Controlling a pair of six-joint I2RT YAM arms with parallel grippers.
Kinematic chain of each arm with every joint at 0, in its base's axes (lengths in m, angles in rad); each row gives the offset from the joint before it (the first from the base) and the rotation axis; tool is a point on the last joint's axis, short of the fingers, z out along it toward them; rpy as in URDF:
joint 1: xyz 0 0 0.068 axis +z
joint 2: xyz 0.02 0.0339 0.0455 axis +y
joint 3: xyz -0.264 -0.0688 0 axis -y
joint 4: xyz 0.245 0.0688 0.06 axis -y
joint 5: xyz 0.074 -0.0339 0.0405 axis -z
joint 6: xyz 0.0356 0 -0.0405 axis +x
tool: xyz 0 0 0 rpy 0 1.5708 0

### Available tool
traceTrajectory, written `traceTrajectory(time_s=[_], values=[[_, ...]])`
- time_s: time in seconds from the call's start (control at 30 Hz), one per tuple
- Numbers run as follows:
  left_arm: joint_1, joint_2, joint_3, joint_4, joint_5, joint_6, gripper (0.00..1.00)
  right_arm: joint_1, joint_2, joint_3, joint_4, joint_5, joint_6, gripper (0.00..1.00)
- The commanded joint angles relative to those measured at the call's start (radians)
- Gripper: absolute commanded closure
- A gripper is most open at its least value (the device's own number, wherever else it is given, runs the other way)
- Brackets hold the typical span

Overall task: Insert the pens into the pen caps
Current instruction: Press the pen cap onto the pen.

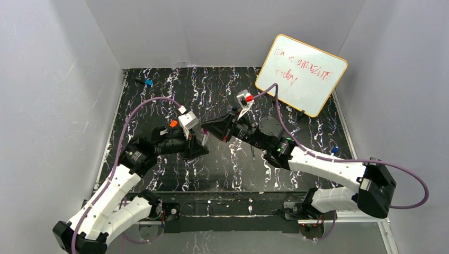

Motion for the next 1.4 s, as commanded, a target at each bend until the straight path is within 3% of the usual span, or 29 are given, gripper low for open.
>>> traceTrajectory(time_s=[0.0,1.37], values=[[0.032,0.0,0.123,0.171,-0.04,0.011,1.0,0.091,0.047,-0.068,-0.149,-0.121,0.028,0.99],[0.089,0.001,0.274,0.028,-0.106,0.131,1.0,0.327,0.147,-0.197,-0.103,-0.079,0.113,0.99]])
